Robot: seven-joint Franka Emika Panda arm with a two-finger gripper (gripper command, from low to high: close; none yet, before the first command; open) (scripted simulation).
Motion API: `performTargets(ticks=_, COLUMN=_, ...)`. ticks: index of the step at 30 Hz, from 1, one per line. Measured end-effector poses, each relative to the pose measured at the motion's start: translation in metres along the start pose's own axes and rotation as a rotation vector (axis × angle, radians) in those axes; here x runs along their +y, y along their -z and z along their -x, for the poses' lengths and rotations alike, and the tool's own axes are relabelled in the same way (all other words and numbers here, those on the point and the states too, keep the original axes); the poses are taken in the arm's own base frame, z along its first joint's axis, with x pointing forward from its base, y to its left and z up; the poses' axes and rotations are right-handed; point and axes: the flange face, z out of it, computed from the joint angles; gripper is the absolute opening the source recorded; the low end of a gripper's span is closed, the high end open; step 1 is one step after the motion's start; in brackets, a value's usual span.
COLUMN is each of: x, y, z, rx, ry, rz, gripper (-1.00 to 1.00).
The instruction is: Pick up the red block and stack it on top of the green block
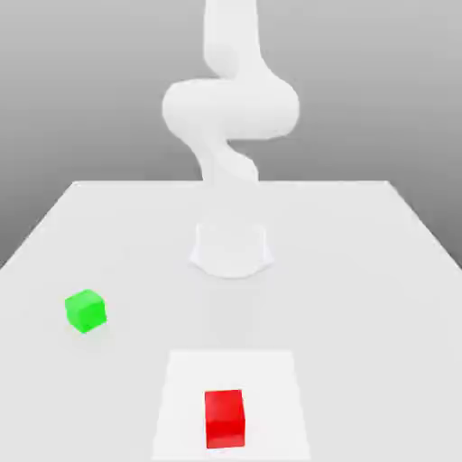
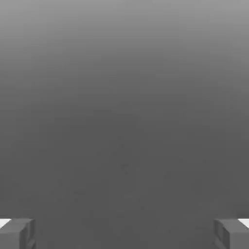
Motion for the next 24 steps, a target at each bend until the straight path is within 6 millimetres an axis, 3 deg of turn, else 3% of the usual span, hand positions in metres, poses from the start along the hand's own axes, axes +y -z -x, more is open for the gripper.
performTargets(ticks=6, x=0.019, y=-0.126, z=0.015, rx=-0.138, ry=0.018, rz=0.124, gripper=0.00)
performTargets(ticks=13, x=0.065, y=-0.253, z=0.058, rx=-0.291, ry=0.040, rz=0.267, gripper=0.00)
performTargets(ticks=19, x=0.124, y=-0.341, z=0.113, rx=-0.420, ry=0.059, rz=0.392, gripper=0.00)
performTargets(ticks=24, x=0.179, y=-0.396, z=0.164, rx=-0.515, ry=0.076, rz=0.488, gripper=0.00)
